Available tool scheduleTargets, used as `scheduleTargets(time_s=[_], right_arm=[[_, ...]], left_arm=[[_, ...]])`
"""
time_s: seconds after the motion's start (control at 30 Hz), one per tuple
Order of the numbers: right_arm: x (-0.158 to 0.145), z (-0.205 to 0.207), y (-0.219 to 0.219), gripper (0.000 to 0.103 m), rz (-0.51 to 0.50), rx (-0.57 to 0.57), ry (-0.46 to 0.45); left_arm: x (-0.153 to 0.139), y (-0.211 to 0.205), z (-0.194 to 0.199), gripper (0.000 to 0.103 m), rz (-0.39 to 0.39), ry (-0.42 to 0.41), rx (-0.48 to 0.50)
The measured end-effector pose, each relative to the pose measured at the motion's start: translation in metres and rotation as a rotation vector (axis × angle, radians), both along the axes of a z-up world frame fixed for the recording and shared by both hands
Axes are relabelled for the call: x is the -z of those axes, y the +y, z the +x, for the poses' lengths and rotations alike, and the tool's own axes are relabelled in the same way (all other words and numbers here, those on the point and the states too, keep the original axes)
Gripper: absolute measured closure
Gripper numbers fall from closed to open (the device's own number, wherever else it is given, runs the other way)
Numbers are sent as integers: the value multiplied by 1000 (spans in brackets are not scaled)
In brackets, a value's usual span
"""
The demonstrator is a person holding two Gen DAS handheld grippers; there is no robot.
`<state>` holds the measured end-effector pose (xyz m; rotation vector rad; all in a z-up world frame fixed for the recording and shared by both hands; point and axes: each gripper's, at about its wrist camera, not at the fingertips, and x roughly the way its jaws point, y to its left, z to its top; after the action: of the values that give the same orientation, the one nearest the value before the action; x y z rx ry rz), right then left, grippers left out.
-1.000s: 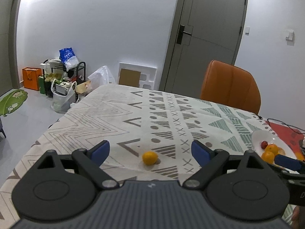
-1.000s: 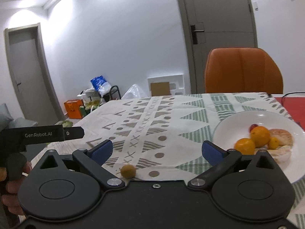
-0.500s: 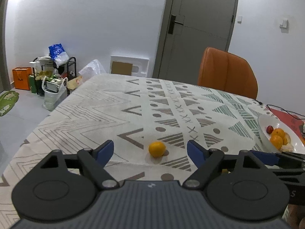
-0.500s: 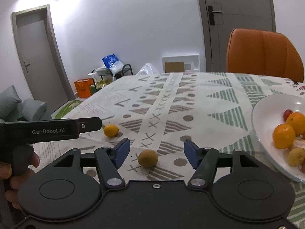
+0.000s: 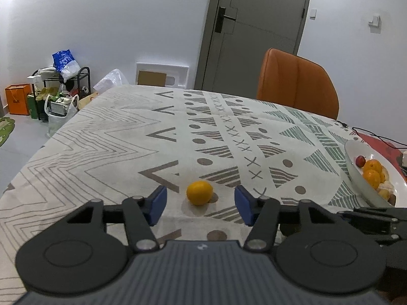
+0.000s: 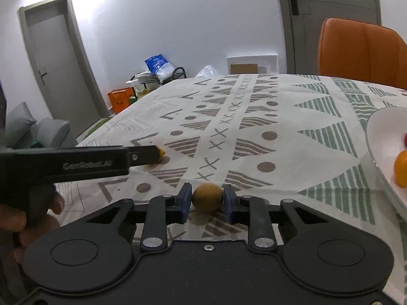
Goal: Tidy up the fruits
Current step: 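Grasp small brown fruit with right gripper while left gripper grasps small orange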
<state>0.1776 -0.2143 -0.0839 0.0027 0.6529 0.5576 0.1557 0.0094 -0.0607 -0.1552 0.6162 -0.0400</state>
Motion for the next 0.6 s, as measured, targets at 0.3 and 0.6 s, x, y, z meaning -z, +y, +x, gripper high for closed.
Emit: scheduleTargets(time_s=[0.3,0.6], right_arm=[[-5,-1,-10,78,-3,29,-15],[-10,-4,-26,78,13,69,-30]], left_arm=[[8,-5,13,68,1,31,0],[5,-6,19,80,17,43,-23]])
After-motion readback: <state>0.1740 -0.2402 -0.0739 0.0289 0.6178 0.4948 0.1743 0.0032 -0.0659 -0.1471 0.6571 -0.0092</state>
